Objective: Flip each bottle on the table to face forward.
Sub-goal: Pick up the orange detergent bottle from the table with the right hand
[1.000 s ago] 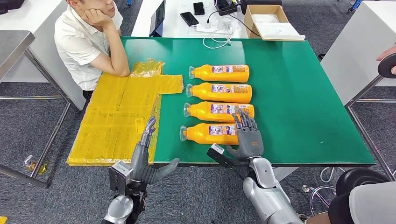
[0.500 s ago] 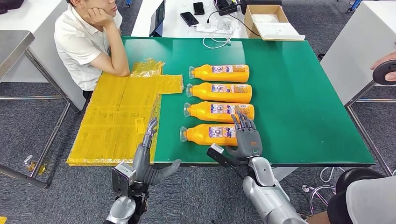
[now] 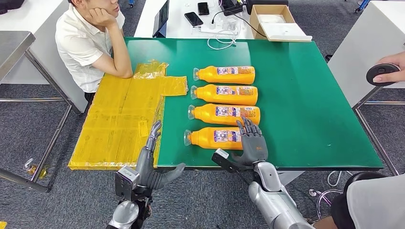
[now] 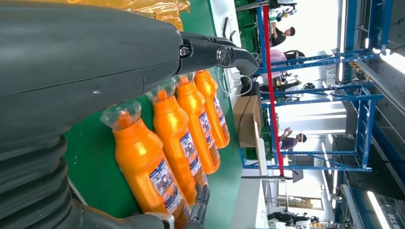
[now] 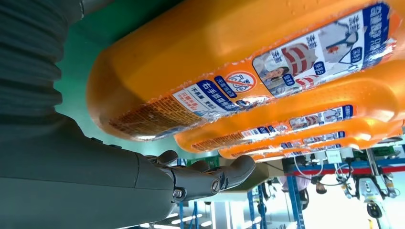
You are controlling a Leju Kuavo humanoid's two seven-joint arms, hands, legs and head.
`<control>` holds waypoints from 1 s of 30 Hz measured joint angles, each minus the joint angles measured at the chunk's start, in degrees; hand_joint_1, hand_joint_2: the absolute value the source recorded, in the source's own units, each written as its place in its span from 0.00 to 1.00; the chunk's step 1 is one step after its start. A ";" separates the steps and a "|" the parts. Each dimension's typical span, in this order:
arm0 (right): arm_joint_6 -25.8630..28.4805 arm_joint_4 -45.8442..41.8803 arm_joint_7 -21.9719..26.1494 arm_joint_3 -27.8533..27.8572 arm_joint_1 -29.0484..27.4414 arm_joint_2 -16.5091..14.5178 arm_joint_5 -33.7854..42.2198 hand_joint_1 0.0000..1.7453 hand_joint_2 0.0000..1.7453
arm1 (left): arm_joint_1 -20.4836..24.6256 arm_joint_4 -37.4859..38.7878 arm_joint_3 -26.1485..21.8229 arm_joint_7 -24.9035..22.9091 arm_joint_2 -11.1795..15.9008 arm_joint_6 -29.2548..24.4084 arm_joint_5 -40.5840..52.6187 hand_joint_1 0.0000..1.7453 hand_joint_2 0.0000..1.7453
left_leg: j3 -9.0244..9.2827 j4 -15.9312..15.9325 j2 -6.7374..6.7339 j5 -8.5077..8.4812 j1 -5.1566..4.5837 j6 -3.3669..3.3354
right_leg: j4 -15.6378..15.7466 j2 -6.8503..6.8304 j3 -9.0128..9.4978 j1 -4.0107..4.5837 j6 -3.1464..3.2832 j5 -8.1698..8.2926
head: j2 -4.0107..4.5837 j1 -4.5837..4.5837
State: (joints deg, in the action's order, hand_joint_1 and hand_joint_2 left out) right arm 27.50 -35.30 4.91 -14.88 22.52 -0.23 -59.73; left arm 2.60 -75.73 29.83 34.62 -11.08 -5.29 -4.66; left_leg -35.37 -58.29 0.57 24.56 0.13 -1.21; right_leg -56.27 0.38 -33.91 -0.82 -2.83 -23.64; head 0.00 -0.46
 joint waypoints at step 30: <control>-4.46 6.11 -6.72 0.26 3.08 0.80 -0.43 0.87 1.00 | 0.65 0.04 -0.01 -0.39 -0.06 0.28 -0.20 0.00 1.00 | 0.11 0.00 0.00 -0.02 0.00 -0.03 | 0.01 0.00 0.07 0.00 0.00 0.01 | 0.00 -0.01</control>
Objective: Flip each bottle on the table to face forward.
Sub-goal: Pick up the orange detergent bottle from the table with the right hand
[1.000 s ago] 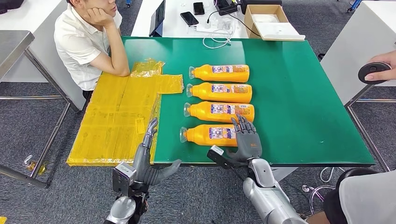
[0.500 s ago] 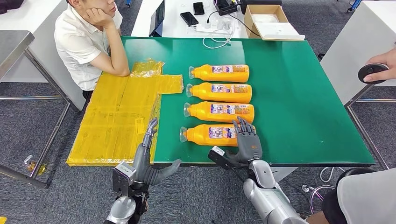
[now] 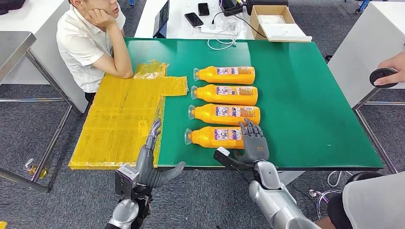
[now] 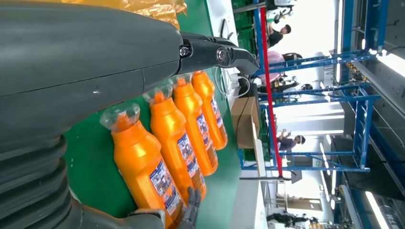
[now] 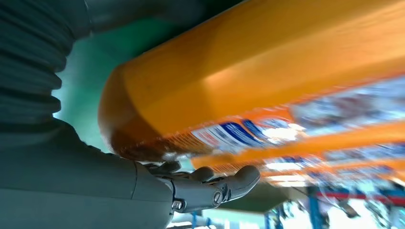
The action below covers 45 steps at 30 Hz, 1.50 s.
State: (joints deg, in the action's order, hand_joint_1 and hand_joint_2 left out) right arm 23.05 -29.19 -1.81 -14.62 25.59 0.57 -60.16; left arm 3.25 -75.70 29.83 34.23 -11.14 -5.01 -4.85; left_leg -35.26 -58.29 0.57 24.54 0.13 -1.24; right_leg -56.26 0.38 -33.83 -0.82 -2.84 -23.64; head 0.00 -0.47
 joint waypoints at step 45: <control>-20.34 -2.97 26.90 12.39 -4.04 -3.11 24.29 1.00 0.00 | -4.71 -6.23 -3.24 -2.83 -0.30 4.37 -7.51 0.00 1.00 | 0.92 0.03 -0.30 0.18 0.10 -0.04 | 0.15 0.25 0.87 0.10 -0.01 -0.03 | 0.00 0.01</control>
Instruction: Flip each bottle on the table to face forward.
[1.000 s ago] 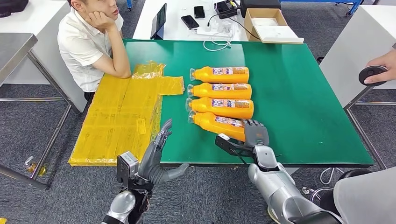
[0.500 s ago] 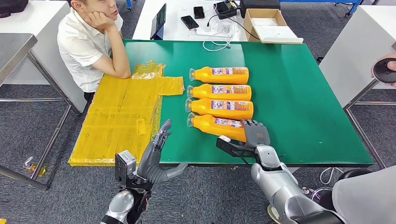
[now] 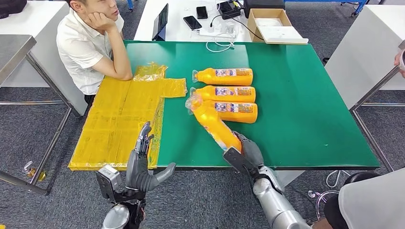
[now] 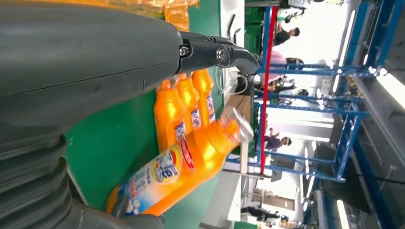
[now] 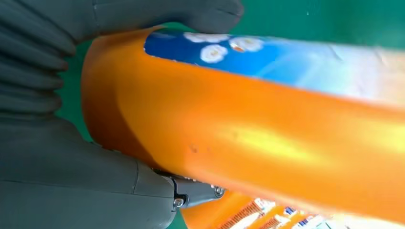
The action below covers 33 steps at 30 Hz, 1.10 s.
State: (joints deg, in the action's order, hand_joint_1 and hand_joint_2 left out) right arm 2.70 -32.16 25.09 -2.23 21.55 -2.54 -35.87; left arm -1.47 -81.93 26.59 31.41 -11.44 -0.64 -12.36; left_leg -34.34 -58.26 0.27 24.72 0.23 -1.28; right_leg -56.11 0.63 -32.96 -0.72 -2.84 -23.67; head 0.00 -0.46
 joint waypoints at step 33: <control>6.71 -22.65 4.13 -18.44 -12.45 -5.09 11.77 1.00 1.00 | 0.50 2.56 1.97 -16.28 1.92 3.71 -22.50 0.00 1.00 | -0.80 0.00 0.21 -0.06 -0.05 -0.02 | -0.03 -0.13 -0.69 -0.07 -0.01 0.01 | 0.00 0.02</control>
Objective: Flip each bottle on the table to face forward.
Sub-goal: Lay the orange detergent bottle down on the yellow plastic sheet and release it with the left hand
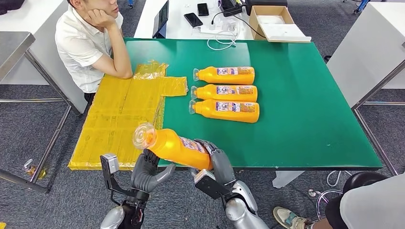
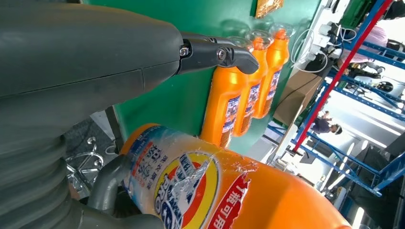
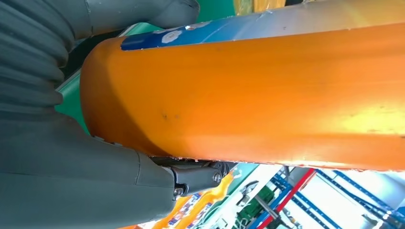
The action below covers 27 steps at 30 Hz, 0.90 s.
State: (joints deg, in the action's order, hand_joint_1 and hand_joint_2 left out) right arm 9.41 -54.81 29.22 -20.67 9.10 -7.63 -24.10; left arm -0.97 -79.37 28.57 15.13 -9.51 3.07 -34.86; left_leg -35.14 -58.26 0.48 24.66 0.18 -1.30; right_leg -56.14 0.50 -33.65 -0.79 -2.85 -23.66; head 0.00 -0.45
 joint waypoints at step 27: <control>-0.13 10.27 -0.32 -8.76 5.04 -2.23 3.61 1.00 1.00 | 1.22 -3.84 1.66 4.32 0.34 6.50 3.95 0.00 1.00 | -0.09 0.00 0.00 -0.02 -0.01 0.02 | 0.00 0.00 -0.11 0.00 0.00 0.00 | 0.00 -0.01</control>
State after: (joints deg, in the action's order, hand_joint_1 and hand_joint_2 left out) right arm 9.29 -44.54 28.89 -29.43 14.14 -9.86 -20.50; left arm 0.26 -83.21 30.23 19.45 -9.17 9.57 -30.92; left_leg -35.23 -58.27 0.49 24.64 0.17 -1.29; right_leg -56.14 0.50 -33.76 -0.79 -2.85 -23.66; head 0.00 -0.45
